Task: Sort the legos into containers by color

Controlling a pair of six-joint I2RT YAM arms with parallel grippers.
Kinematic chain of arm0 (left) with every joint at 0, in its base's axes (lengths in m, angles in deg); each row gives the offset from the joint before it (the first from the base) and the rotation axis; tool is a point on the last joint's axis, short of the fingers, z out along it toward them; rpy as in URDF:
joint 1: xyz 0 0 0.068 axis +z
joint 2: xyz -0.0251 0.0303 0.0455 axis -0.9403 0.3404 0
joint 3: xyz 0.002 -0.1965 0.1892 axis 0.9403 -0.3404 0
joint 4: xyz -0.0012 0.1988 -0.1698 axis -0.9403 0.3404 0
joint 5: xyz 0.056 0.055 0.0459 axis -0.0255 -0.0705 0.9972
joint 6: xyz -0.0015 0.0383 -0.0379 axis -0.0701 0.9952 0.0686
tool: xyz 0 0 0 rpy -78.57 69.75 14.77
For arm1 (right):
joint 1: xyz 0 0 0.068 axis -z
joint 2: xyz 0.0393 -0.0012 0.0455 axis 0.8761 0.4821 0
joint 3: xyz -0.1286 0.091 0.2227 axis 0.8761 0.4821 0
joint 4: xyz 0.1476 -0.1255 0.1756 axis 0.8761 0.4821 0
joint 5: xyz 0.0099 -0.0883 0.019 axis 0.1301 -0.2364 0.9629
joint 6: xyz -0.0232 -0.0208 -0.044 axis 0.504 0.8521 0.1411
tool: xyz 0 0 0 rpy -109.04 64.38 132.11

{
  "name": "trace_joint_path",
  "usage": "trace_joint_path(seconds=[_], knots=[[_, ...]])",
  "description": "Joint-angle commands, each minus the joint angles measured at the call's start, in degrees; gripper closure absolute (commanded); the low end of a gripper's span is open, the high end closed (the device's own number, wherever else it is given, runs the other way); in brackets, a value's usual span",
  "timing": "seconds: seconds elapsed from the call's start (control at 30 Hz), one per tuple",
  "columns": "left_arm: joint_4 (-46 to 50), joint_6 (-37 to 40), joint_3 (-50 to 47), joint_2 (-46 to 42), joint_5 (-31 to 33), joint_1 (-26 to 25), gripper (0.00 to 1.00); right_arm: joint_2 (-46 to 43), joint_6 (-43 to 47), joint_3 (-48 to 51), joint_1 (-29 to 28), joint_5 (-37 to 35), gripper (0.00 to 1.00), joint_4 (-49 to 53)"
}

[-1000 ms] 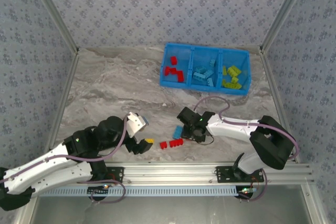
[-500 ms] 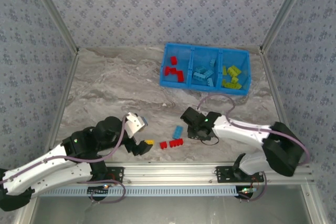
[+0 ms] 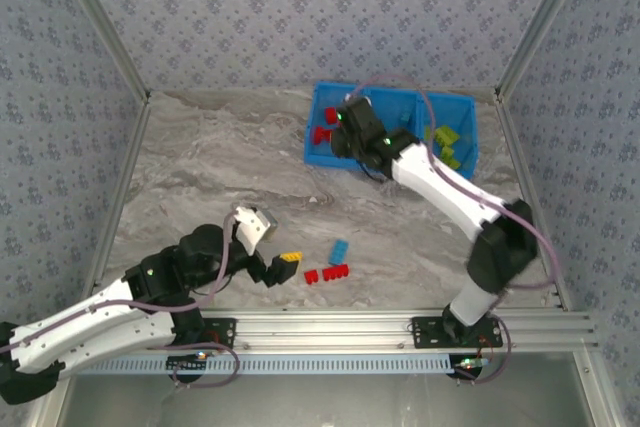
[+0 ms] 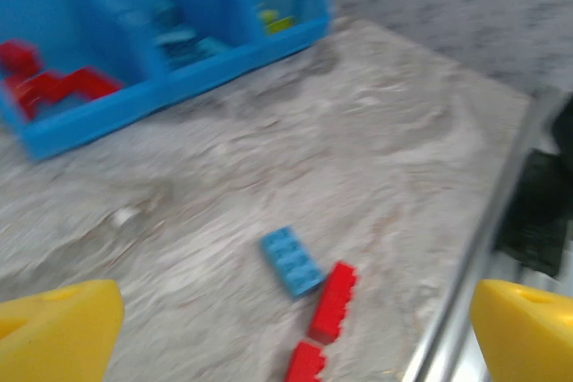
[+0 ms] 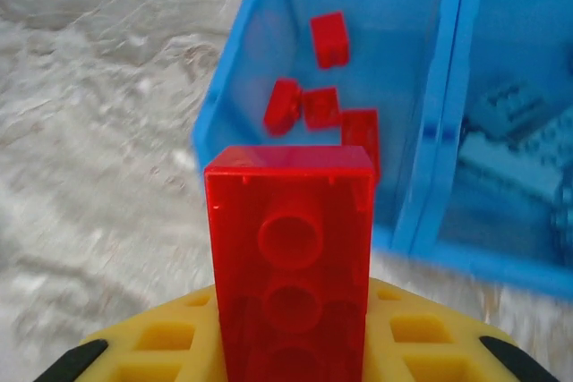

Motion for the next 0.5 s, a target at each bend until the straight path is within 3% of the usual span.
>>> trace_joint_path(seconds=[0.0,0.1,0.23,0.37,0.47], knots=[[8.42,-8.76,2.7,0.39,14.48,-0.24,0.01,11.22,5.31,-9.71,2.78,0.42,0.68,1.73],[11.18,-14.43,1.56,-1.1,18.36,-0.21,0.01,20.18,6.46,-19.57,4.31,-0.65,0.66,4.53],[11.79,-17.4,-0.21,-3.83,18.83,-0.21,0.01,27.03,7.87,-29.39,5.26,-0.5,0.55,9.07],[12.8,-17.96,-0.19,-4.56,20.28,-0.21,0.01,26.97,8.72,-32.41,5.43,-0.37,0.44,11.21],[12.57,-18.65,0.3,-3.44,21.04,-0.16,0.01,24.31,8.73,-31.94,5.64,-0.5,0.44,12.96]])
